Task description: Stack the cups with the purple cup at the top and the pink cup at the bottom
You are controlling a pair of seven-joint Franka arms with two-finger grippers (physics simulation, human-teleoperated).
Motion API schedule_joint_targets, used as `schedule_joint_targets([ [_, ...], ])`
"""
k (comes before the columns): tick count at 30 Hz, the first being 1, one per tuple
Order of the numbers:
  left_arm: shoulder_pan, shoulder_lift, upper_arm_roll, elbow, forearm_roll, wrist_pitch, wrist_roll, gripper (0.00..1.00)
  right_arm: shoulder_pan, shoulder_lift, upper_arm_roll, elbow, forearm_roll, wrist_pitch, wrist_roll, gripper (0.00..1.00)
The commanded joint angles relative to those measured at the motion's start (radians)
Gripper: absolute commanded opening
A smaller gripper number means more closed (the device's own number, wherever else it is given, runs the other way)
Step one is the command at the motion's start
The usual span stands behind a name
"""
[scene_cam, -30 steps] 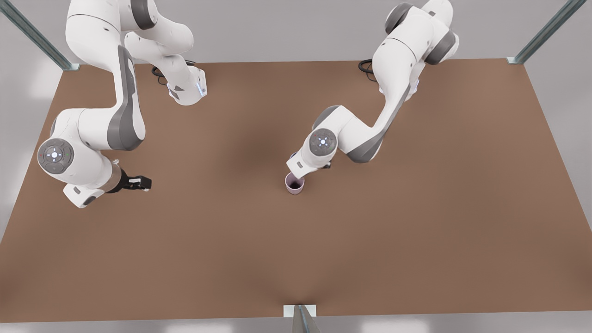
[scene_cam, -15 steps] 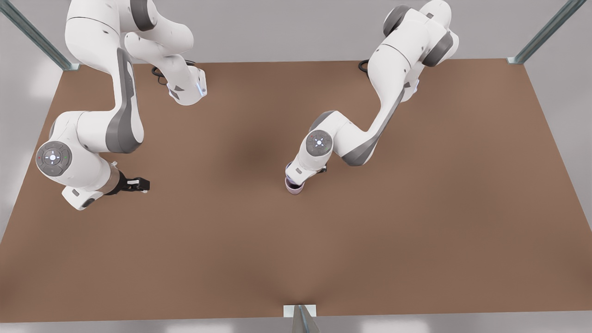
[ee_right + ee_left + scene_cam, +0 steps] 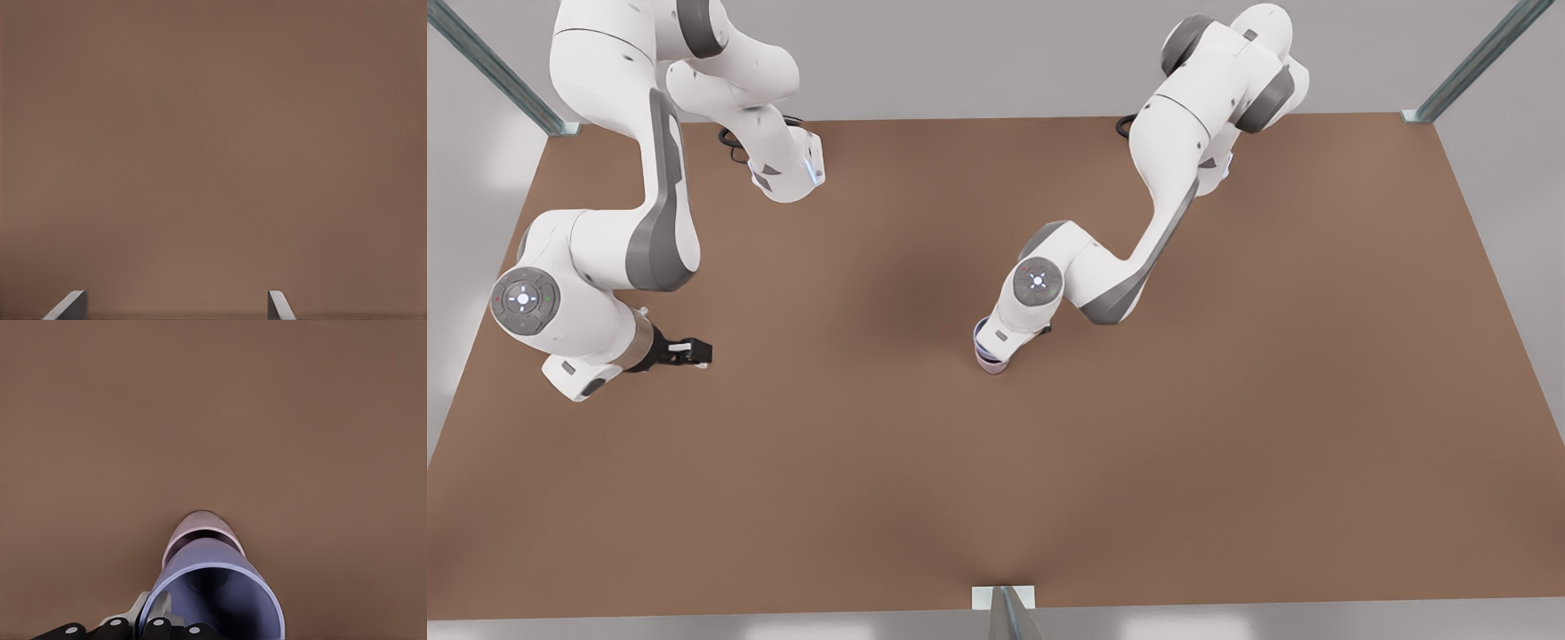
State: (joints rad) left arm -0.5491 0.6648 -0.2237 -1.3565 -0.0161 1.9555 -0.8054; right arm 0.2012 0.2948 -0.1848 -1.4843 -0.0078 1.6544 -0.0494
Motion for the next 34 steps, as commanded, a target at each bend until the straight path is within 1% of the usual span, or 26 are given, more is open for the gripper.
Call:
schedule_joint_targets([
  [1, 0.000, 0.003, 0.000, 0.000, -0.002, 0.008, -0.055, 0.21, 0.006, -0.002, 0.001, 0.001, 0.000, -0.004, -0.007, 1.00],
  [3, 0.000, 0.009, 0.001, 0.000, -0.001, 0.008, -0.054, 0.21, 0.003, 0.003, 0.001, -0.001, -0.003, 0.001, -0.009, 1.00],
  [4, 0.000, 0.009, 0.000, -0.001, 0.001, 0.008, -0.052, 0.25, 0.006, 0.003, 0.002, -0.001, -0.001, 0.002, -0.009, 1.00],
  [5, 0.000, 0.009, 0.000, -0.001, 0.001, 0.008, -0.051, 0.49, 0.007, 0.004, 0.002, -0.005, 0.000, 0.002, -0.007, 1.00],
  [6, 0.000, 0.009, 0.000, -0.001, 0.010, 0.007, -0.049, 0.75, 0.010, 0.006, 0.004, -0.005, 0.000, 0.004, -0.007, 1.00],
  [7, 0.000, 0.007, 0.000, -0.009, 0.011, 0.006, -0.048, 0.82, 0.010, 0.007, 0.004, -0.005, 0.000, 0.007, -0.007, 1.00],
  [9, 0.000, 0.004, 0.000, -0.012, 0.021, 0.005, -0.048, 0.91, 0.009, 0.010, 0.004, -0.005, 0.000, 0.007, -0.009, 1.00],
  [15, 0.009, -0.005, 0.000, -0.012, 0.021, -0.007, -0.048, 0.91, 0.007, 0.009, 0.004, -0.002, 0.002, 0.001, -0.009, 1.00],
  [20, 0.014, -0.031, 0.000, -0.004, 0.019, -0.027, -0.043, 0.94, 0.006, 0.009, 0.004, -0.002, 0.002, 0.002, -0.009, 1.00],
  [21, 0.014, -0.053, 0.007, 0.003, 0.021, -0.071, -0.041, 0.97, 0.006, 0.010, 0.004, -0.002, 0.002, 0.002, -0.009, 1.00],
  [22, 0.029, -0.074, 0.015, 0.046, 0.022, -0.160, -0.015, 1.00, 0.004, 0.010, 0.004, -0.002, 0.002, 0.002, -0.009, 1.00],
  [23, 0.122, -0.125, 0.043, 0.094, 0.019, -0.352, 0.211, 1.00, 0.004, 0.010, 0.004, -0.002, 0.002, 0.002, -0.009, 1.00],
  [24, 0.176, -0.186, 0.118, 0.112, 0.048, -0.447, 0.417, 1.00, 0.004, 0.010, 0.004, -0.002, 0.002, 0.002, -0.009, 1.00],
  [26, 0.198, -0.263, 0.357, 0.112, 0.039, -0.518, 0.742, 1.00, 0.004, 0.010, 0.004, -0.002, 0.002, 0.004, -0.009, 1.00],
  [27, 0.245, -0.303, 0.379, 0.094, 0.036, -0.509, 0.813, 1.00, 0.004, 0.010, 0.004, -0.002, 0.002, 0.004, -0.009, 1.00],
  [28, 0.248, -0.350, 0.379, 0.029, 0.036, -0.494, 0.802, 1.00, 0.003, 0.010, 0.004, -0.002, 0.002, 0.002, -0.009, 1.00],
  [29, 0.250, -0.425, 0.379, -0.053, 0.041, -0.434, 0.802, 1.00, 0.003, 0.009, 0.004, -0.002, 0.003, 0.002, -0.010, 1.00],
  [34, 0.265, -0.425, 0.377, -0.056, -0.005, -0.460, 0.813, 1.00, 0.003, 0.009, 0.004, -0.001, 0.005, -0.001, -0.010, 1.00],
])
